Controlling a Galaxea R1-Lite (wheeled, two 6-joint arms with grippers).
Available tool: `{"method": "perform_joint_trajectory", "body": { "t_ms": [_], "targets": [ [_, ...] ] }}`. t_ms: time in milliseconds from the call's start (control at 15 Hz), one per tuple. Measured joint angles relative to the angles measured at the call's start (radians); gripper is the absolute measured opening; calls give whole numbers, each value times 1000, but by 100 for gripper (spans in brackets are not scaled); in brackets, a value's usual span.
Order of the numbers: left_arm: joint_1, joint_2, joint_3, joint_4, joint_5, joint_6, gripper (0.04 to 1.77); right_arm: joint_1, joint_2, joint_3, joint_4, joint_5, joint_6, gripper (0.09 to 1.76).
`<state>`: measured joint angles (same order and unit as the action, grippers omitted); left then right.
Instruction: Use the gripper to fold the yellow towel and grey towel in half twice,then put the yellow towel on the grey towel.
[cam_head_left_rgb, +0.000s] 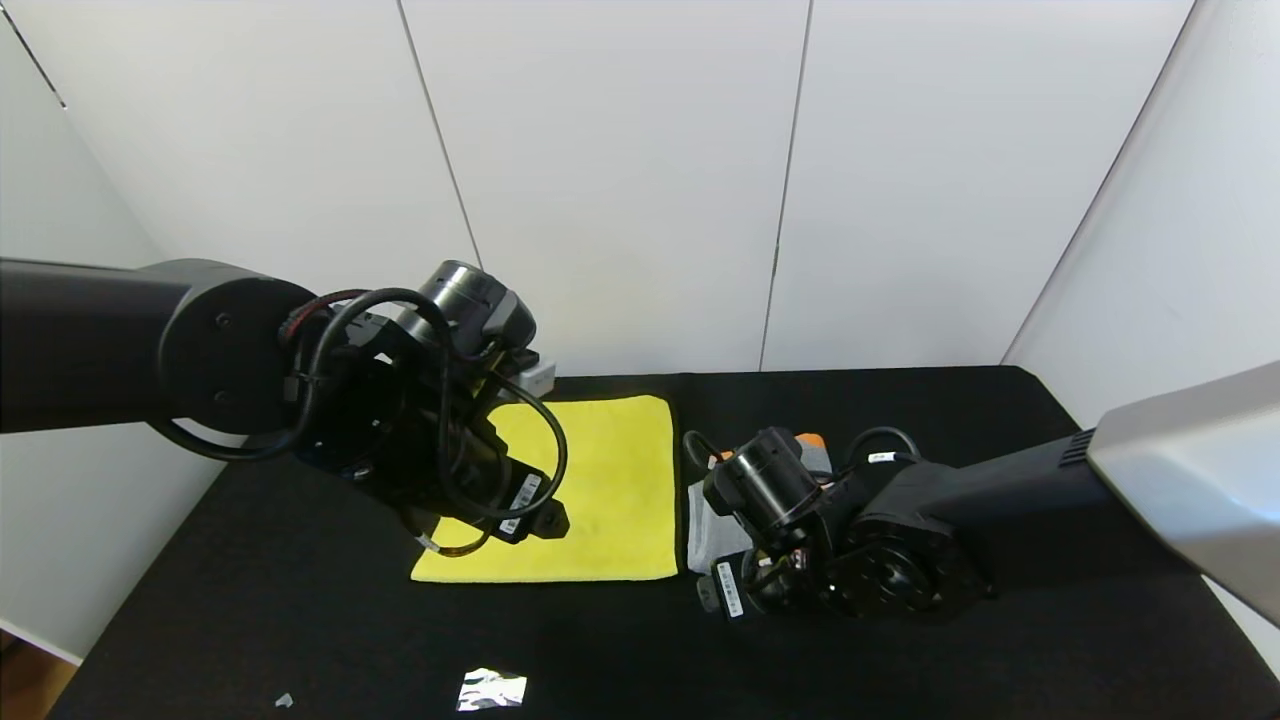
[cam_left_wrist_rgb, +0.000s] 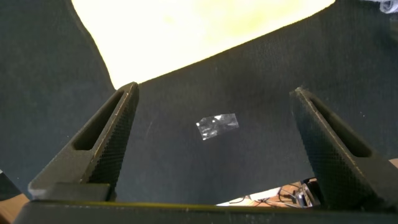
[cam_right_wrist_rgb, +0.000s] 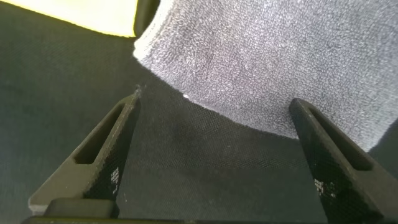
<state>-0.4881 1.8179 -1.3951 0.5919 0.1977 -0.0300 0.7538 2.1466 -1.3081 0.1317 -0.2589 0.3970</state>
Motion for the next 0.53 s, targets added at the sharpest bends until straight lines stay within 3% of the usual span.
{"method": "perform_joint_trajectory", "body": {
  "t_ms": [333, 533],
  "targets": [
    [14, -11, -3, 11, -2, 20, 172, -1, -56, 4, 28, 46, -106, 170],
    [41, -17, -5, 17, -3, 118, 172, -10, -111, -3, 106, 118, -213, 170]
  ]
}}
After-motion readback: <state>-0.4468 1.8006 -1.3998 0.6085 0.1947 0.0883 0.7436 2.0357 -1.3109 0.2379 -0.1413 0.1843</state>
